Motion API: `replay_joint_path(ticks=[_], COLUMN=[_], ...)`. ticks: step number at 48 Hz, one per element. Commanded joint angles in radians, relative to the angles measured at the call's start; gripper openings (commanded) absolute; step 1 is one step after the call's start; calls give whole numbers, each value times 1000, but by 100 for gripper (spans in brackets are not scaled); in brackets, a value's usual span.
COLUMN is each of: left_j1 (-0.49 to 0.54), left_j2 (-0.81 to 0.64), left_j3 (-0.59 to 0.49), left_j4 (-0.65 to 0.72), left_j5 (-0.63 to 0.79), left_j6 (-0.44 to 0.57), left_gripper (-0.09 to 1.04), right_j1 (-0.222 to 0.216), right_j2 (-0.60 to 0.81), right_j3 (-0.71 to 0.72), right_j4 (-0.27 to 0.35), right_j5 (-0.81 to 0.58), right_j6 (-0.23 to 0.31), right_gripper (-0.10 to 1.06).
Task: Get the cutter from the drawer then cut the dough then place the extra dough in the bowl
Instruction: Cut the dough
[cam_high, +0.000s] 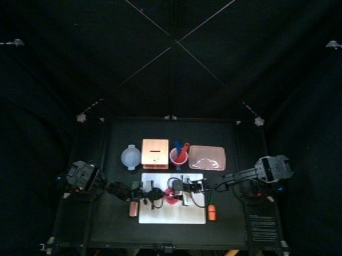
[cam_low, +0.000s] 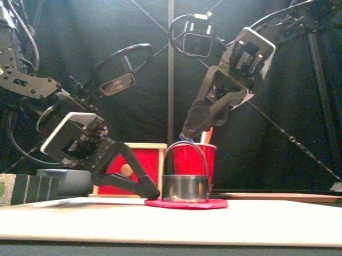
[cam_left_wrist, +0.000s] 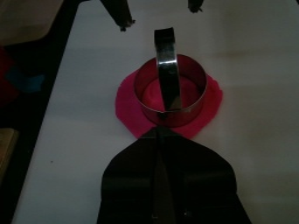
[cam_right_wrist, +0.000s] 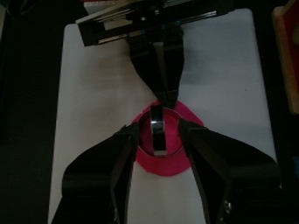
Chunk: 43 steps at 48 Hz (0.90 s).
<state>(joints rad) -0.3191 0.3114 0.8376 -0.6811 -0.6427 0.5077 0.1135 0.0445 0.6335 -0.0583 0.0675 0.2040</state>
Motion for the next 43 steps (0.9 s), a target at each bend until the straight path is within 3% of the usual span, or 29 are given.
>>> replay_joint_path(ticks=[1,23,43], left_j1=[0,0,0], left_j2=[-6,-6,2], left_j3=[-12,-9,-6], left_j4=[-3,-6,-11], left_j5=[3,25,26], left_j6=[-2,-2,-2], left_gripper=[51,51,51], right_j1=[-2,-9,-5], right_j2=[2,54,55], right_j3=[-29,-83,-84], right_j4=[-3,-31,-31], right_j5=[3,44,61], right_j6=[-3,-6,-8], right_gripper=[79,77,58])
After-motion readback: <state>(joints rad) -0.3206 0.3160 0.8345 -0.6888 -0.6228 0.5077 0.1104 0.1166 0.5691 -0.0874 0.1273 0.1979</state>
